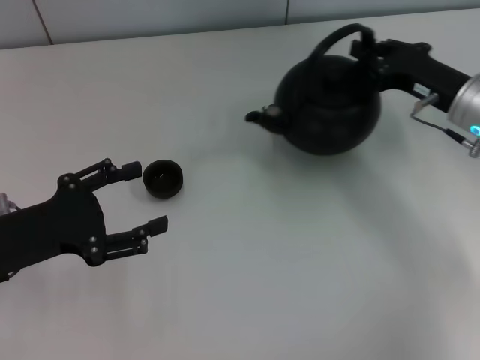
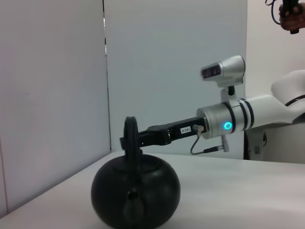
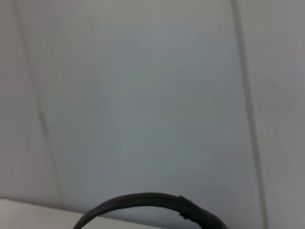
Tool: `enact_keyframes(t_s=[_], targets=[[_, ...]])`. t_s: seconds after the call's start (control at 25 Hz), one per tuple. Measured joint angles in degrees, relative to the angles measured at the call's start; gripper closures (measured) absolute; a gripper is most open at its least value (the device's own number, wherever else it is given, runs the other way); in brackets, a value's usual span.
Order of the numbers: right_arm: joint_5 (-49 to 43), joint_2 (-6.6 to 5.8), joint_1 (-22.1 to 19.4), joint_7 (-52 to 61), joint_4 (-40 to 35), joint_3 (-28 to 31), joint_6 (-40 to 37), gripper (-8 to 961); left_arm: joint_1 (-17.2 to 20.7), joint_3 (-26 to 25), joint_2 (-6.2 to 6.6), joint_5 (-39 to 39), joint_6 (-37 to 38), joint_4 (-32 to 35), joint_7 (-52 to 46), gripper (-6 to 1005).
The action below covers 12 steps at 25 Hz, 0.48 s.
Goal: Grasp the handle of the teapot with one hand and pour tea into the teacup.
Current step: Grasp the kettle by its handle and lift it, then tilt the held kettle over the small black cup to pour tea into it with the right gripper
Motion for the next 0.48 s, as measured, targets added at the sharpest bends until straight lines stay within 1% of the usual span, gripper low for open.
enact_keyframes(t_s=[0.32, 0.48], targets=[[-0.02, -0.09, 3.06, -0.02, -0.13, -4.02, 0.32, 820, 0.81, 0.00, -0.10, 0.00, 0.00, 0.00, 0.14, 140], [-0.32, -0.21, 4.68, -0.02, -0.87, -8.13, 2.46, 821, 1.12, 0.00, -0.15, 0.00, 0.00, -0.05, 0.12, 140]])
